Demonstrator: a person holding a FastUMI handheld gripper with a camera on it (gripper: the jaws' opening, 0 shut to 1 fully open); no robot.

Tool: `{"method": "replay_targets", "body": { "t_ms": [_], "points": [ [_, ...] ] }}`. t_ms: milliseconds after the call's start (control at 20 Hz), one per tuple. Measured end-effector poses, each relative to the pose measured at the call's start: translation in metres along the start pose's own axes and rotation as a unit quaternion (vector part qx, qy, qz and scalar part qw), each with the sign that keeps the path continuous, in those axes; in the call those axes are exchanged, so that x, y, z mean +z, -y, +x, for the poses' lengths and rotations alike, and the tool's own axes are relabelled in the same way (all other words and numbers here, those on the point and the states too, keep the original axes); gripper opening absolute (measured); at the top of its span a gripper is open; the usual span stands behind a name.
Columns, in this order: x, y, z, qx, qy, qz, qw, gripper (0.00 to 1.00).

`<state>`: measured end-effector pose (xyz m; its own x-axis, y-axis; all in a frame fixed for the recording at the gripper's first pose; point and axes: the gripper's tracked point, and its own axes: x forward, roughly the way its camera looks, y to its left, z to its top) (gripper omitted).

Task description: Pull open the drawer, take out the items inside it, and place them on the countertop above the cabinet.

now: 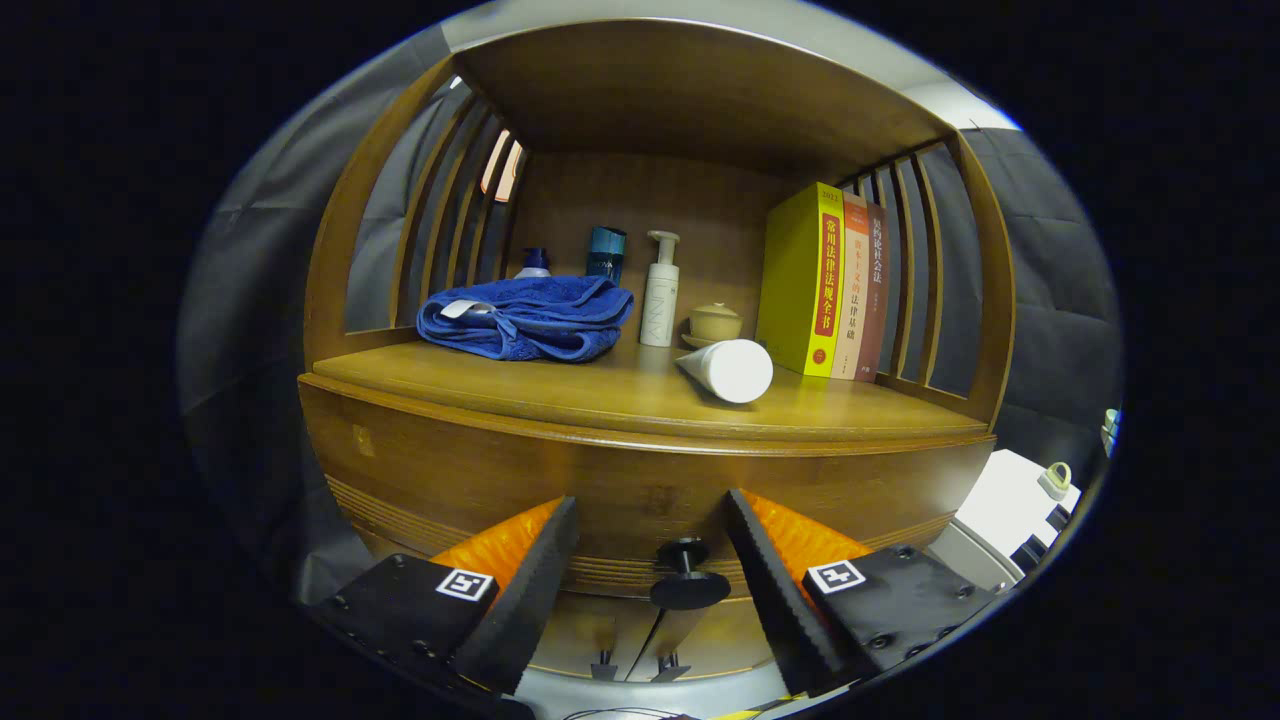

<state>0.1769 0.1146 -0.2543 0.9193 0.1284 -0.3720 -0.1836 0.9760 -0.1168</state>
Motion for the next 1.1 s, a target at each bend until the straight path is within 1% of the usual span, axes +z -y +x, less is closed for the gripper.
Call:
{"method": "replay_targets", "body": {
  "t_ms": [50, 200, 350, 650, 850, 950, 1100],
  "points": [
    [-0.001, 0.000, 0.001, 0.000, 0.000, -0.003, 1.000, 0.99],
    [0.006, -0.001, -0.001, -0.002, 0.001, 0.019, 1.000, 0.99],
    [0.035, 0.000, -0.017, -0.003, 0.029, 0.033, 0.999, 0.99],
    [0.111, 0.006, -0.091, -0.006, 0.116, 0.011, 0.993, 0.99],
    [0.183, 0.019, -0.153, -0.014, 0.183, 0.045, 0.982, 0.99],
    [0.206, 0.030, -0.176, -0.017, 0.195, 0.049, 0.979, 0.99],
    [0.219, 0.043, -0.207, -0.013, 0.189, 0.063, 0.980, 0.99]
  ]
}}
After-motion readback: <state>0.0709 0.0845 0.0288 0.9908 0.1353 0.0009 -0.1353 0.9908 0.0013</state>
